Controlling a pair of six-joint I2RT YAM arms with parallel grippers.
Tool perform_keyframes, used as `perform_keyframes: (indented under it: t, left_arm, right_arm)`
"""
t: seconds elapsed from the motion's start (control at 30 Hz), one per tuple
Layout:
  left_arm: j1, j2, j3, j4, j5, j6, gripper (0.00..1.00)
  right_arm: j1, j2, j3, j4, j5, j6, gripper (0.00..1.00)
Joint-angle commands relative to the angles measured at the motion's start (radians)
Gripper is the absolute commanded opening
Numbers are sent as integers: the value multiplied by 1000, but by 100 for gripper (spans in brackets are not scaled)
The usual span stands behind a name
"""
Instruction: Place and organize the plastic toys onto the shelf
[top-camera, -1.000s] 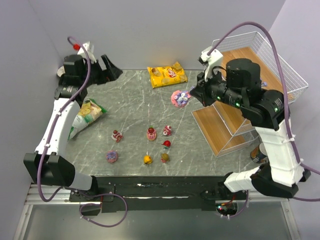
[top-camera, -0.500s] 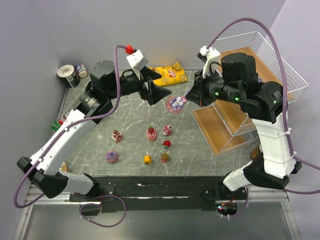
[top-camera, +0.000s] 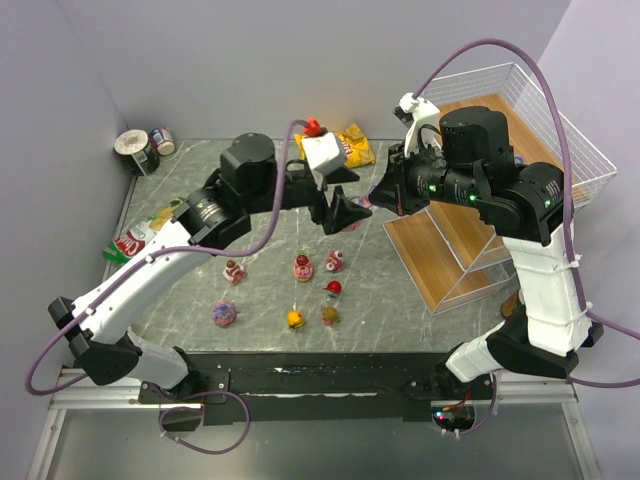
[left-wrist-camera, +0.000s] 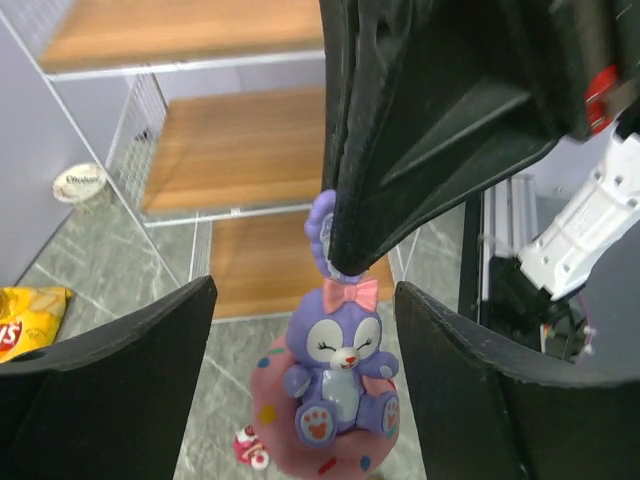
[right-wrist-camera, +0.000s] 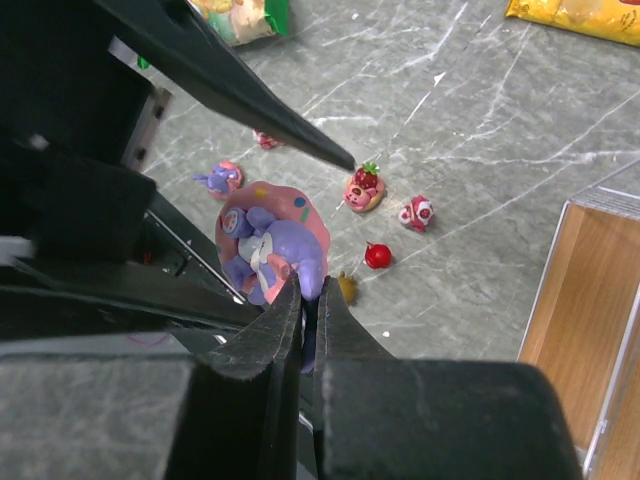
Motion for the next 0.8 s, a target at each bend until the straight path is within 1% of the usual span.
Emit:
perform_keyframes:
  t: [0.0, 0.1, 0.2, 0.23, 0.3, 0.33, 0.4, 0.43, 0.5, 0.53, 0.67, 0.73, 0.77]
  left_arm:
    - [-32, 29, 60, -91, -50, 72, 77]
    - [-46, 36, 63, -108, -67, 86, 73]
    - [-57, 45, 71, -120, -95, 100, 64]
    - [-61, 52, 75, -123, -110, 103, 57]
    - [-71, 56, 77, -125, -127, 110, 48]
    - [-72, 59, 78, -122, -135, 112, 38]
    - [-75, 63, 80, -117, -148, 111, 29]
    - [-77, 66, 83, -117, -153, 112, 19]
    - [-78, 69, 83, -111, -171, 107, 9]
    - [-78, 72, 85, -105, -179, 106, 1]
    - [-78, 68, 72, -73, -205, 77, 1]
    - [-78, 65, 66, -56, -210, 63, 1]
    - [-78, 65, 65, -33, -210, 46, 1]
  right_arm:
    - [-3, -30, 7, -88, -4, 11, 0]
    - [-1, -28, 7, -90, -2, 6, 0]
    - [-3, -30, 5, -93, 4, 3, 0]
    - [-3, -28, 5, -91, 4, 5, 0]
    - [-3, -30, 5, -88, 6, 5, 0]
    - [-3, -30, 5, -88, 6, 5, 0]
    - [-3, -28, 5, -88, 6, 3, 0]
    - [-1, -28, 4, -90, 9, 3, 0]
    - [-3, -28, 4, -85, 16, 5, 0]
    - [-3, -30, 4, -84, 27, 5, 0]
    - [-3, -62, -36, -15, 67, 9, 0]
    - [-3, -97, -83, 23, 91, 13, 8]
    - [-4, -111, -102, 52, 110, 13, 9]
